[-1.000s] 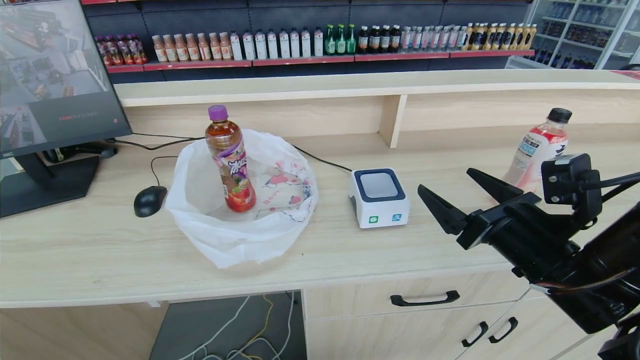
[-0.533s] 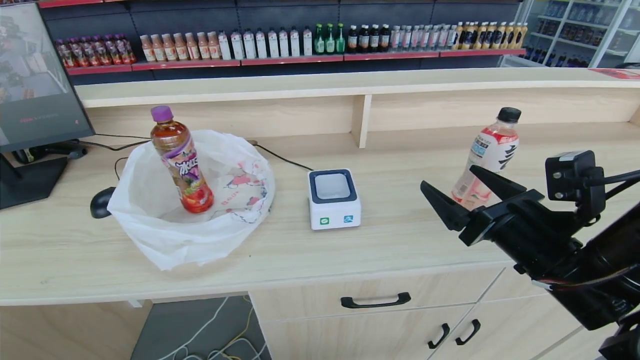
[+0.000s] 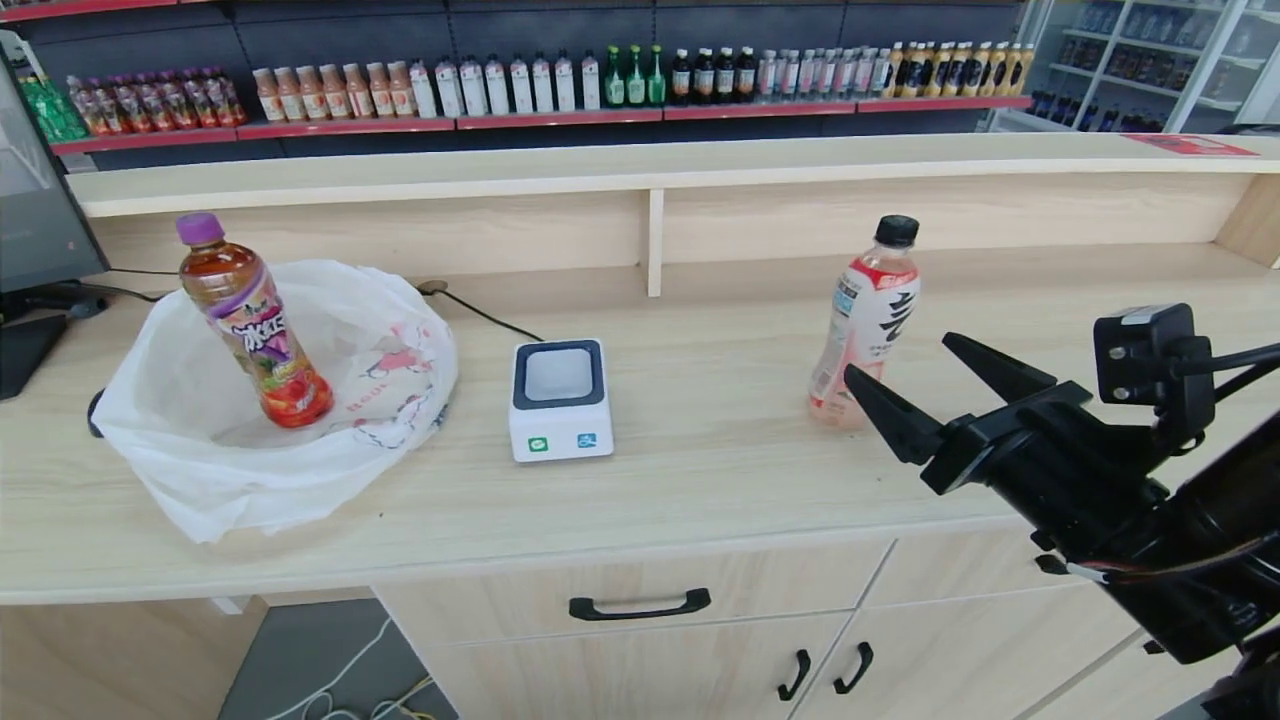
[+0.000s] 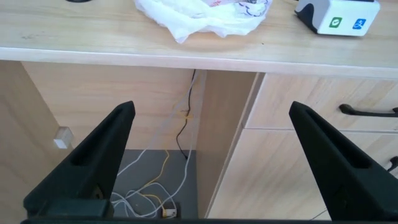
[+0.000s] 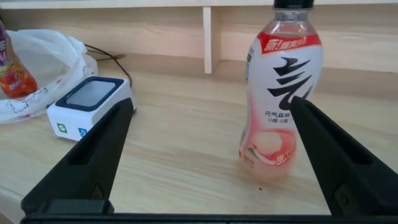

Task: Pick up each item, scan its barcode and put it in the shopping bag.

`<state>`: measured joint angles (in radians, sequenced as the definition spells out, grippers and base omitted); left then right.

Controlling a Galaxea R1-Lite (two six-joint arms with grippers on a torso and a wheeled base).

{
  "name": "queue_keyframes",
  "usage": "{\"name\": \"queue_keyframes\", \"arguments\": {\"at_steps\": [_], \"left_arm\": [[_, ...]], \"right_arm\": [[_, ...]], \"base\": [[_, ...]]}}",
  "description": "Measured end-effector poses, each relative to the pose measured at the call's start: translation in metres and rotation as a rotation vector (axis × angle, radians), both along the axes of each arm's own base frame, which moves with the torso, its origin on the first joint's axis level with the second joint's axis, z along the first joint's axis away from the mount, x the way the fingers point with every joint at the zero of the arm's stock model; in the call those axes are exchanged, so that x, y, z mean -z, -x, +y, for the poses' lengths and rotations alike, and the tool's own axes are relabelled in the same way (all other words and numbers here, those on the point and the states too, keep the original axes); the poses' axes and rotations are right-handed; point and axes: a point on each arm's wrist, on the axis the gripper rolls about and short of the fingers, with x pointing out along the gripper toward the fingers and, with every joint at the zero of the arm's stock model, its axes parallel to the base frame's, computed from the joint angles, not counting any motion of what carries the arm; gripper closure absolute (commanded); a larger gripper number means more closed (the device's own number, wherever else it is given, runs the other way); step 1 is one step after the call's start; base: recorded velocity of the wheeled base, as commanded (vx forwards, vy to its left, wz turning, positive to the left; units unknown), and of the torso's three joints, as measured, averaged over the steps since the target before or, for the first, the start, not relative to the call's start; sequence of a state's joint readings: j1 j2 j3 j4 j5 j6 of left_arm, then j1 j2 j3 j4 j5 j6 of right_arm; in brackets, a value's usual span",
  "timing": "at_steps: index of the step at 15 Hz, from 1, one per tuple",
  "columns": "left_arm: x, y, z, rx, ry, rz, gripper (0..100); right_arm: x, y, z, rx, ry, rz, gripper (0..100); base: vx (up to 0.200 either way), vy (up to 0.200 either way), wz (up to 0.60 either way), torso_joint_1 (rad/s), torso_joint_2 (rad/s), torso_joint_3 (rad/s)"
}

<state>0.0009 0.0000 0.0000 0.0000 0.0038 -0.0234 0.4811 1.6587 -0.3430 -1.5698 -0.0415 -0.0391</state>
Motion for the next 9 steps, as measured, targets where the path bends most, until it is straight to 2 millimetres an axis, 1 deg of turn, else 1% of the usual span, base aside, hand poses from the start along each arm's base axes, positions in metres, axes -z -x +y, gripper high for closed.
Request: {"name": "queue_keyframes", "arguments": {"at_steps": [2, 7, 9], "left_arm": [[0.0000, 0.0000, 0.0000, 0.000, -0.001, 0.000, 0], [0.0001, 0.0000, 0.0000, 0.000, -0.002, 0.001, 0], [0.0000, 0.0000, 0.0000, 0.000, -0.006, 0.000, 0]], "right_arm": [[-0.0002, 0.0006, -0.0003, 0.000, 0.000, -0.001, 0], [0.0021, 0.0016, -0.0018, 0.003, 0.004, 0.009, 0], [0.0026, -0.0009, -0.0070, 0.027, 0.005, 0.012, 0]], "base": [[0.000, -0.200, 0.00, 0.000, 0.00, 0.005], [0.000, 0.000, 0.00, 0.000, 0.00, 0.000], [0.000, 0.000, 0.00, 0.000, 0.00, 0.000]]}}
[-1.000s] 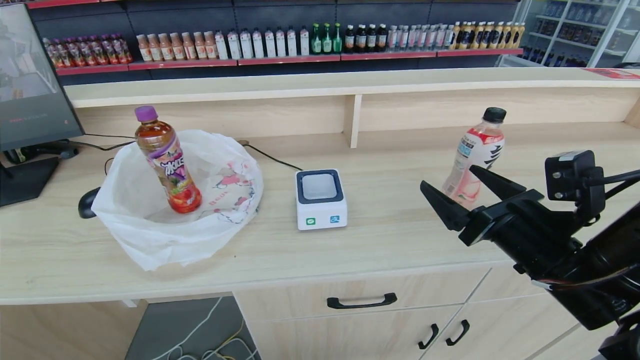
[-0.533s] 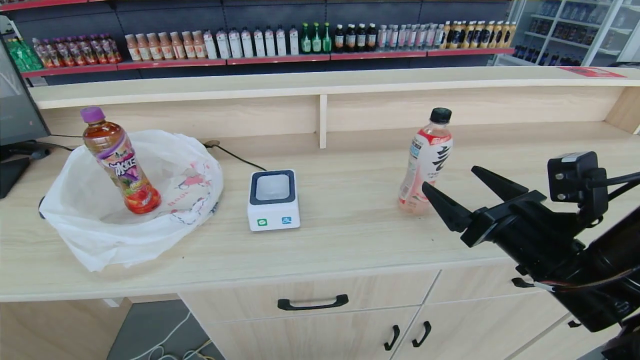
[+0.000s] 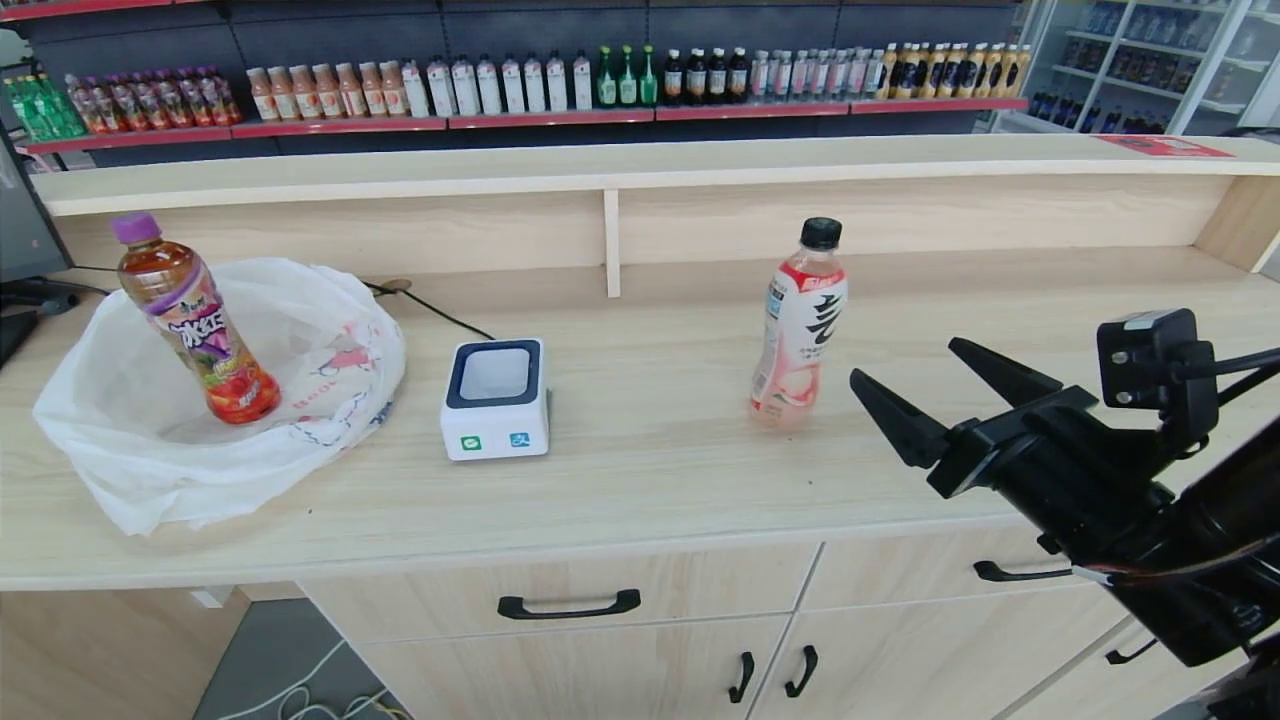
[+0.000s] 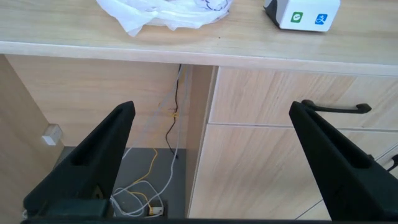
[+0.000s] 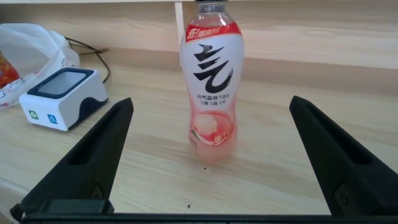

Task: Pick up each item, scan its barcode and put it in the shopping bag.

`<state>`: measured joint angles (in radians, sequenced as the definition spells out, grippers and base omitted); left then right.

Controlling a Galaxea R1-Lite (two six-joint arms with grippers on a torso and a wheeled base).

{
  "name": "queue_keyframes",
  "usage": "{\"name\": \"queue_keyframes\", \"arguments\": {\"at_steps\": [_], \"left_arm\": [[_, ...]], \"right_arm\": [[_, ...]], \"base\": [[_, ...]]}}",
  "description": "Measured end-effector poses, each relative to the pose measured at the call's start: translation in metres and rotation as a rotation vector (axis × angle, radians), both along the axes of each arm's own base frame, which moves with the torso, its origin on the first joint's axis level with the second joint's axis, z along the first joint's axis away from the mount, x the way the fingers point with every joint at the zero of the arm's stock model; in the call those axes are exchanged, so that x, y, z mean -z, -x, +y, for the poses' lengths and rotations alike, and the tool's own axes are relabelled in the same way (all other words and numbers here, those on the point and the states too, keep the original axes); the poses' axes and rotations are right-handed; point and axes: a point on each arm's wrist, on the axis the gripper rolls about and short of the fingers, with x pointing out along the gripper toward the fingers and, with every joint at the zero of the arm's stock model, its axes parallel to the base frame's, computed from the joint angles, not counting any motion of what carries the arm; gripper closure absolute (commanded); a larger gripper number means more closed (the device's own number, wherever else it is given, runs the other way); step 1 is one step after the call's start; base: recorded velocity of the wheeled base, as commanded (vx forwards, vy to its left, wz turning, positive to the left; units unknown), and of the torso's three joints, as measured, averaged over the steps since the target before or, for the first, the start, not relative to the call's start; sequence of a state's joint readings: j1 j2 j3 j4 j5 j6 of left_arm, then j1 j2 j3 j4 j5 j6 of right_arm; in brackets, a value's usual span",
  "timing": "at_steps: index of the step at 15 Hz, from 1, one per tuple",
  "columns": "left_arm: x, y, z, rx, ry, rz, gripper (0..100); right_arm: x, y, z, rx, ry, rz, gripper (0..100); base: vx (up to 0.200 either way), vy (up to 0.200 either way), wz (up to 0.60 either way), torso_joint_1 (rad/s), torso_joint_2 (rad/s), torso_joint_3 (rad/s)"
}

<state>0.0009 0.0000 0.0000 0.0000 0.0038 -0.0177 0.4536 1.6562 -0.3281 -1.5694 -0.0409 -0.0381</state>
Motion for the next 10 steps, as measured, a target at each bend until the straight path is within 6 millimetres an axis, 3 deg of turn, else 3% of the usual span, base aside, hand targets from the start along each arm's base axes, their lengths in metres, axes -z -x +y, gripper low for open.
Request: {"name": "queue_keyframes", "arguments": {"at_steps": [7, 10], "left_arm": [[0.000, 0.000, 0.000, -0.001, -0.001, 0.000, 0], [0.000, 0.000, 0.000, -0.001, -0.001, 0.000, 0]], "right_arm": [[-0.001, -0.013, -0.023, 0.109, 0.003, -0.006, 0], [0.002, -0.019, -0.023, 0.119, 0.012, 0.001, 0]], "base": [[0.000, 0.000, 0.00, 0.000, 0.00, 0.000], [0.000, 0.000, 0.00, 0.000, 0.00, 0.000]]}}
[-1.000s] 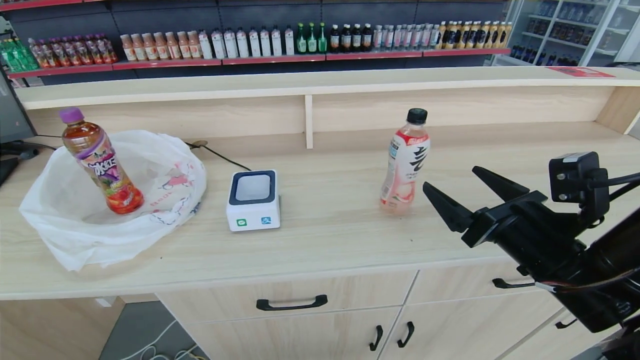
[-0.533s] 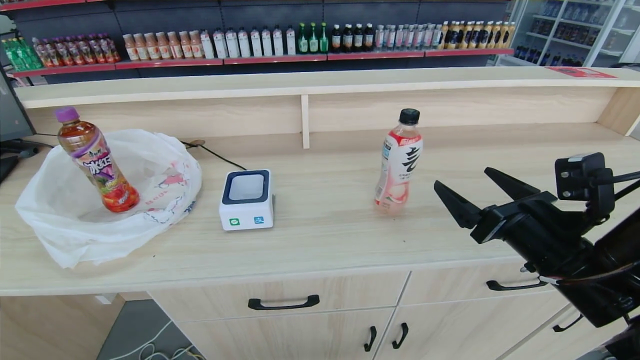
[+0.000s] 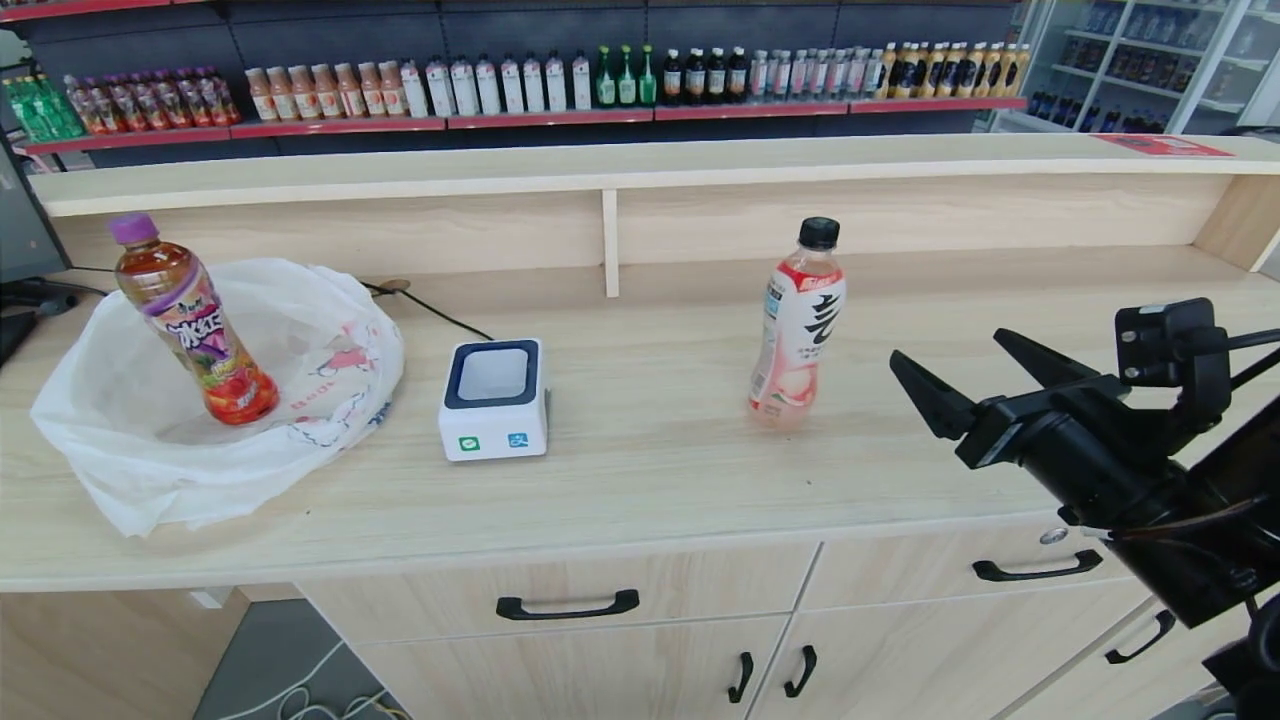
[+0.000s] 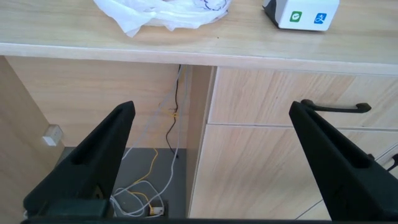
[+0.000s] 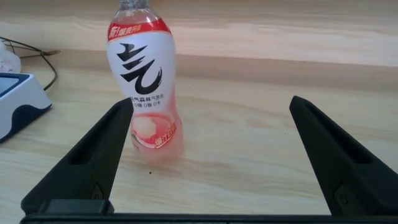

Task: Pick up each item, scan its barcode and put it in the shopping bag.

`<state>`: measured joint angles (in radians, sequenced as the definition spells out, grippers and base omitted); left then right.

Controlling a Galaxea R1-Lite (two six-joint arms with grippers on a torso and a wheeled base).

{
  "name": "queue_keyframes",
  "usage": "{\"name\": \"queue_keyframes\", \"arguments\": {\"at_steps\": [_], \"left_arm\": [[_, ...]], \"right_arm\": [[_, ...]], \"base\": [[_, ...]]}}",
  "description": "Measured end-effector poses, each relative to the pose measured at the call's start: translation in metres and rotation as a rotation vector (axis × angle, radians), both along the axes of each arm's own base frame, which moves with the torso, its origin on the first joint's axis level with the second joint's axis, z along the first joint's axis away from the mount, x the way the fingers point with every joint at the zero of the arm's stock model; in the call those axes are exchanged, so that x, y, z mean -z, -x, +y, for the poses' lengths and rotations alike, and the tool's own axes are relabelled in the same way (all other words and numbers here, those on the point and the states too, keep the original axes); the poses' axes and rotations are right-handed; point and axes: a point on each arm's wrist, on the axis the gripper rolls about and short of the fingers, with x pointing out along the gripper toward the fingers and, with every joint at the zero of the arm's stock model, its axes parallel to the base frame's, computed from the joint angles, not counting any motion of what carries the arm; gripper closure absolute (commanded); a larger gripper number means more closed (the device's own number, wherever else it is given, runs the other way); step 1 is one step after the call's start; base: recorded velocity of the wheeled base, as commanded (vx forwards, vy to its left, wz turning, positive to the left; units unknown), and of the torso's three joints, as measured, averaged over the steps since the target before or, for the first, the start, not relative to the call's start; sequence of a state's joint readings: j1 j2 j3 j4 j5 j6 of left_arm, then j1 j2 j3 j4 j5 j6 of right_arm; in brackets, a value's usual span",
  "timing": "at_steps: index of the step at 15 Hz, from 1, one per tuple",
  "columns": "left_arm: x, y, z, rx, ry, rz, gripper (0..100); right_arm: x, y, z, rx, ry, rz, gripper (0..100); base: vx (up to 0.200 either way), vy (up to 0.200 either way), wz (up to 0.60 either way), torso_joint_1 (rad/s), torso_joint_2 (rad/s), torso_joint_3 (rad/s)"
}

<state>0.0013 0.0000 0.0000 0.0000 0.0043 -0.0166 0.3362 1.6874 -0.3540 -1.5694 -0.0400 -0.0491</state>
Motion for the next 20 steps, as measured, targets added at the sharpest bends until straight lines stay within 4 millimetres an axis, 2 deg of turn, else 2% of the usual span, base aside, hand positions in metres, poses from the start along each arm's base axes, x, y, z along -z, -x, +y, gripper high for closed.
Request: {"name": "queue_keyframes", "arguments": {"at_steps": [5, 10, 20], "left_arm": [[0.000, 0.000, 0.000, 0.000, 0.000, 0.000, 0], [0.000, 0.000, 0.000, 0.000, 0.000, 0.000, 0], [0.000, 0.000, 0.000, 0.000, 0.000, -0.001, 0]], "right_arm": [[0.006, -0.009, 0.019, -0.054, 0.016, 0.012, 0], [0.015, -0.028, 0.042, -0.102, 0.020, 0.023, 0], [0.026, -0.062, 0.071, -0.134, 0.012, 0.008, 0]], "base": [[0.000, 0.000, 0.00, 0.000, 0.00, 0.000], [0.000, 0.000, 0.00, 0.000, 0.00, 0.000], [0.000, 0.000, 0.00, 0.000, 0.00, 0.000]]}}
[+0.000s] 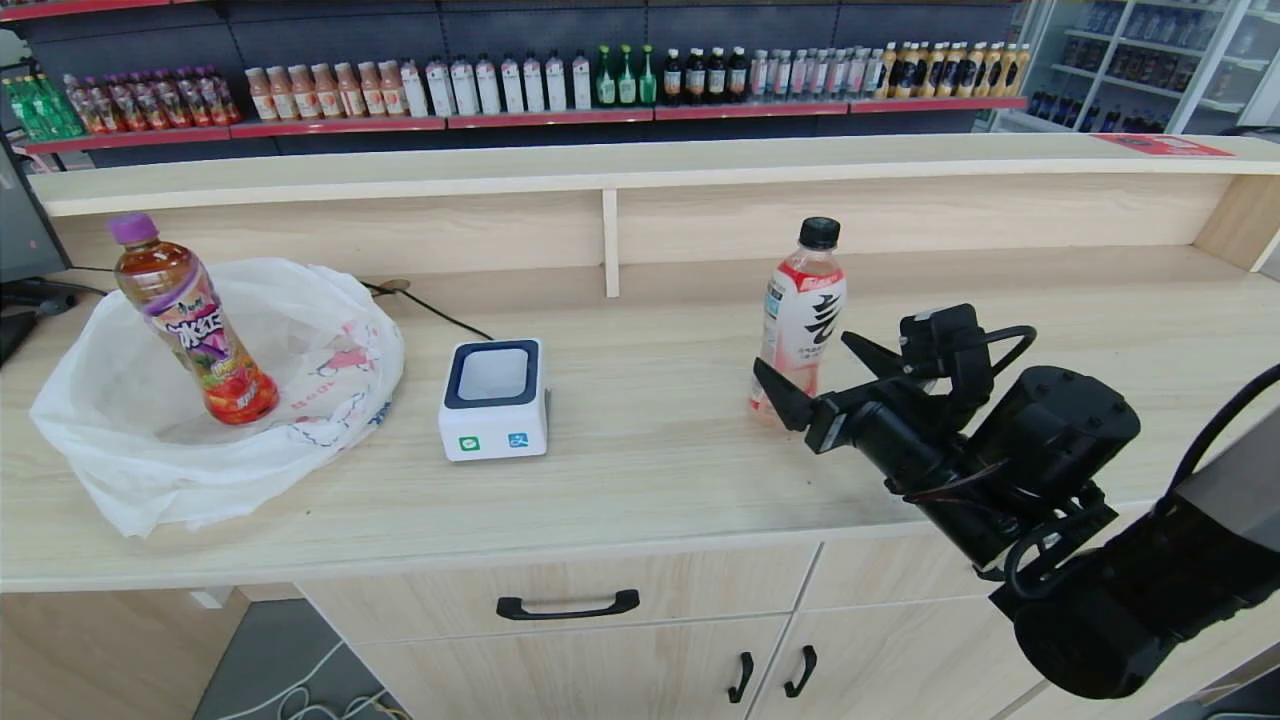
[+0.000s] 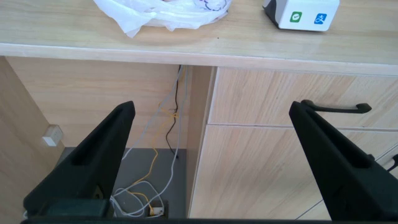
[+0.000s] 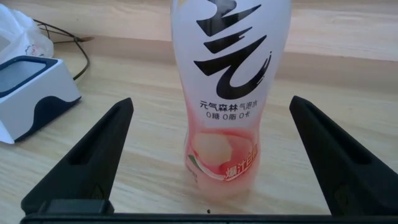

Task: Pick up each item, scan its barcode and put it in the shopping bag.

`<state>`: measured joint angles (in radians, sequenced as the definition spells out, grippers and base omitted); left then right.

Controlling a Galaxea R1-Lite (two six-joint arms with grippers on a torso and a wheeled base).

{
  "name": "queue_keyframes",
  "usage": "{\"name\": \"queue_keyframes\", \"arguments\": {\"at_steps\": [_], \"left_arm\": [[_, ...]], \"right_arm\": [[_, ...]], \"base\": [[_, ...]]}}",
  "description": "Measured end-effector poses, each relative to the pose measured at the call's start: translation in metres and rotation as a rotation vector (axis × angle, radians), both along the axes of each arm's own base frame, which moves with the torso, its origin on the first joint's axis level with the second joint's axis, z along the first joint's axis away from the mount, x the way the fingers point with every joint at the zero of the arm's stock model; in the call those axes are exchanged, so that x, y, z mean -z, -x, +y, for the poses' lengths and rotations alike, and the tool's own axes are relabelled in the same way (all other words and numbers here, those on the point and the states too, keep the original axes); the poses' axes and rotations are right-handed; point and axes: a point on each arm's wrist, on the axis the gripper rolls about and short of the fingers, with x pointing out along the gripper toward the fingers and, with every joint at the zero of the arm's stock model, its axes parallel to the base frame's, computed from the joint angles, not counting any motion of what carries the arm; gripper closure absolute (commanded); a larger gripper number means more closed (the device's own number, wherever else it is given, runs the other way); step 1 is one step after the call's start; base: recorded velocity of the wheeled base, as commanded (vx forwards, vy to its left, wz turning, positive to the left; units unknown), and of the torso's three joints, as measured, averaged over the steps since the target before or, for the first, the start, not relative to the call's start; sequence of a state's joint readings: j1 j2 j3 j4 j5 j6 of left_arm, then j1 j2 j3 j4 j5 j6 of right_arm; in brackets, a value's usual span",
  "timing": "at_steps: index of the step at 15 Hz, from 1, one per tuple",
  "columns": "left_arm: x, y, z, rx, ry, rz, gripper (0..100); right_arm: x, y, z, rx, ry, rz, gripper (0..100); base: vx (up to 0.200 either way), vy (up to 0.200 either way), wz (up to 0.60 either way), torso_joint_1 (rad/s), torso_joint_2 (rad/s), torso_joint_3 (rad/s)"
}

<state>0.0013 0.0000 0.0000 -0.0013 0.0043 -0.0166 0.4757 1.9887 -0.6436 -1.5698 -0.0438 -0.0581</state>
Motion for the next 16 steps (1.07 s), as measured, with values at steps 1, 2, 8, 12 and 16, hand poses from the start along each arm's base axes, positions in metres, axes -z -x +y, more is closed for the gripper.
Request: {"name": "queue_keyframes", "arguments": {"at_steps": [1, 2, 8, 12, 16], "left_arm": [[0.000, 0.000, 0.000, 0.000, 0.000, 0.000, 0], [0.000, 0.000, 0.000, 0.000, 0.000, 0.000, 0], [0.000, 0.000, 0.000, 0.000, 0.000, 0.000, 0], [0.000, 0.000, 0.000, 0.000, 0.000, 0.000, 0], [0.000, 0.000, 0.000, 0.000, 0.000, 0.000, 0]], "right_arm": [[0.000, -0.004, 0.003, -0.001, -0.004, -0.006, 0], [0.001, -0.008, 0.005, 0.000, -0.008, -0.010, 0], [0.003, -0.016, 0.009, -0.001, -0.013, -0.016, 0], [0.003, -0.021, 0.011, 0.002, -0.017, -0.025, 0], [0.005, -0.025, 0.009, 0.010, -0.018, -0.024, 0]], "base": [[0.000, 0.000, 0.00, 0.000, 0.00, 0.000], [0.000, 0.000, 0.00, 0.000, 0.00, 0.000], [0.000, 0.000, 0.00, 0.000, 0.00, 0.000], [0.000, 0.000, 0.00, 0.000, 0.00, 0.000], [0.000, 0.000, 0.00, 0.000, 0.00, 0.000]]}}
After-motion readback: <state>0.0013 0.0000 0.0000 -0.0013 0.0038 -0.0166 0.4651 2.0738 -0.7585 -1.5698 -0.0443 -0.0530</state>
